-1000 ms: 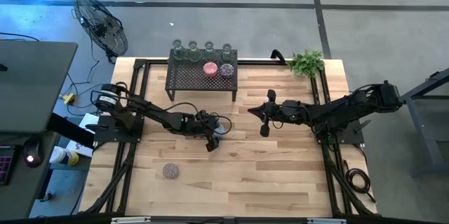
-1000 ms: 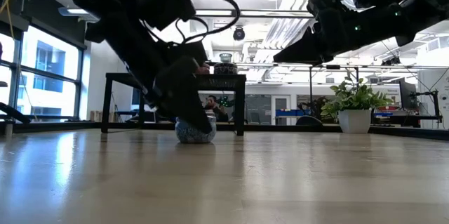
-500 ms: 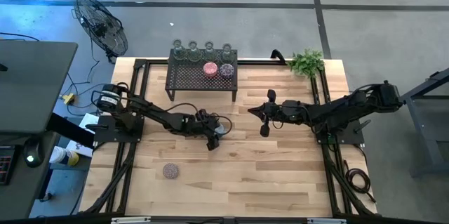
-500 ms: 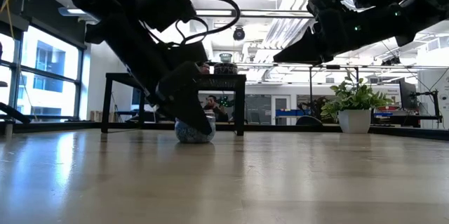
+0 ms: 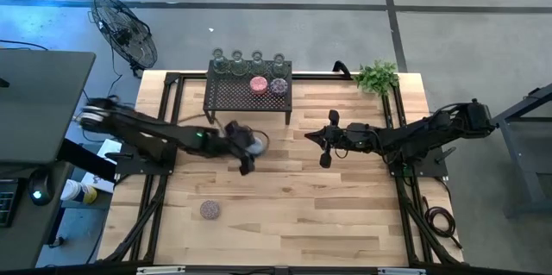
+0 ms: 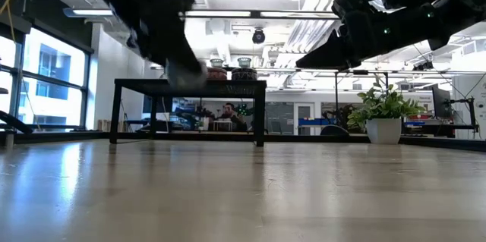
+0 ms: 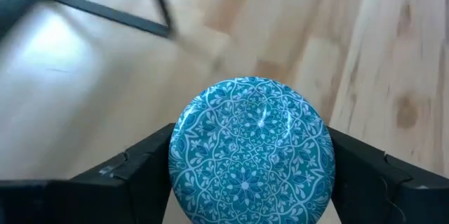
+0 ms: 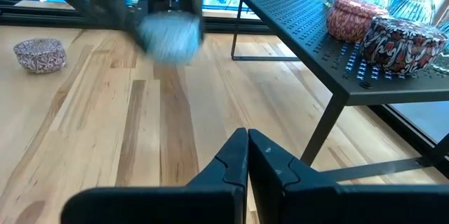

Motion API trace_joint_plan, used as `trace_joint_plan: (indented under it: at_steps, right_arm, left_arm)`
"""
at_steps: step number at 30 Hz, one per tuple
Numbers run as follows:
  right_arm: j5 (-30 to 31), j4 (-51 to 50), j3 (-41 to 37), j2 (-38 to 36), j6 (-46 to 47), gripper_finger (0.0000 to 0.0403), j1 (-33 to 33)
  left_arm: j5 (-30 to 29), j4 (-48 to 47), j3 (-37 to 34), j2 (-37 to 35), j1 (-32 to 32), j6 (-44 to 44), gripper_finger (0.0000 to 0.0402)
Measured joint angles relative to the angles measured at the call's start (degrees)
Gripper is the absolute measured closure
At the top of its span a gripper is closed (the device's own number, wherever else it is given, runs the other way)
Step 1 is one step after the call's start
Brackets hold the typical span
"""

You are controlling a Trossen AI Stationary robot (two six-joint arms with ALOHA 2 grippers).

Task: Pick & Place candle stick holders
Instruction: Put the blue scented candle on the shelf

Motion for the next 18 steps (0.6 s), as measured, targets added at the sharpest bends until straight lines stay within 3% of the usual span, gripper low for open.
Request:
trace_joint_plan:
  at_steps: [4, 9, 13, 18]
  right_arm:
    - [0.0, 0.0, 0.0, 0.0, 0.0, 0.0401, 0.0]
    - [0.0, 0.0, 0.0, 0.0, 0.0, 0.0402, 0.0]
    - [0.0, 0.6, 0.0, 0.0, 0.0, 0.0401, 0.0]
    - [0.0, 0.9, 0.0, 0.0, 0.0, 0.0402, -0.5]
  left_arm:
    - [-1.7, -6.6, 0.0, -10.7, 4.6, -3.2, 0.0110]
    - [-2.2, -10.5, 0.1, -18.2, 16.3, -2.5, 0.0109]
    - [2.1, -10.6, 0.7, -17.5, 26.0, 1.7, 0.0109]
    - [5.8, -10.0, 4.5, -11.6, 33.2, 6.5, 0.0108]
